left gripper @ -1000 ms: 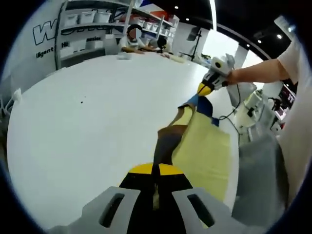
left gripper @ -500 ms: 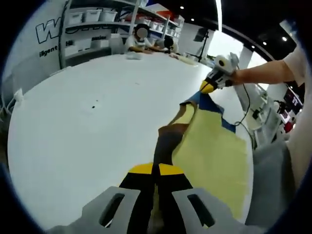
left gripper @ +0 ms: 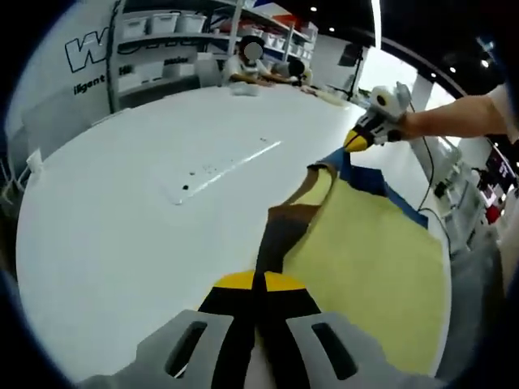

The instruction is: Fold the garment on the visible template until the final outline fits inside the template.

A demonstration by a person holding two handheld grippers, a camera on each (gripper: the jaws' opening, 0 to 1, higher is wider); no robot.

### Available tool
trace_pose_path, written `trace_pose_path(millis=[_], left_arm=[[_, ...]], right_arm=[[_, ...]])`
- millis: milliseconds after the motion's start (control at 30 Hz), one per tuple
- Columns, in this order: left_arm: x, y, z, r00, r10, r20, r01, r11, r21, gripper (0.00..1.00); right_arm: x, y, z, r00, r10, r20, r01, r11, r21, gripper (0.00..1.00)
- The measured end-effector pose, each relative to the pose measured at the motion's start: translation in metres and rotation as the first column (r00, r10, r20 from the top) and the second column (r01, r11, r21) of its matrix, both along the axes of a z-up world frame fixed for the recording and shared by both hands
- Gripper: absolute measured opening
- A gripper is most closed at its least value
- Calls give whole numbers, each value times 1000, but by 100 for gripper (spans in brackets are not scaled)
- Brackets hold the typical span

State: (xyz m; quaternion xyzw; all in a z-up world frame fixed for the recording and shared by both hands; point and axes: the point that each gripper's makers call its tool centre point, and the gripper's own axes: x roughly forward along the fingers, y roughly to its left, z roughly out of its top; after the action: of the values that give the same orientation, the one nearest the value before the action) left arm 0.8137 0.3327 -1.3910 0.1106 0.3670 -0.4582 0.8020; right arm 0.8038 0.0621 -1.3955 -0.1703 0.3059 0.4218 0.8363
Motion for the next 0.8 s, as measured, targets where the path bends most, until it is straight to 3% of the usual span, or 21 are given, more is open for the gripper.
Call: trace_pose_path(millis=[467, 800], left_arm=[[32, -4, -32, 999, 37, 6, -38, 998, 56, 0], [46, 2, -42, 996, 92, 17, -93, 992, 88, 0]], right_arm=[[31, -3, -36, 998, -61, -31, 60, 997, -40, 0], [51, 2, -45, 995, -98, -24, 96, 993, -62, 0]])
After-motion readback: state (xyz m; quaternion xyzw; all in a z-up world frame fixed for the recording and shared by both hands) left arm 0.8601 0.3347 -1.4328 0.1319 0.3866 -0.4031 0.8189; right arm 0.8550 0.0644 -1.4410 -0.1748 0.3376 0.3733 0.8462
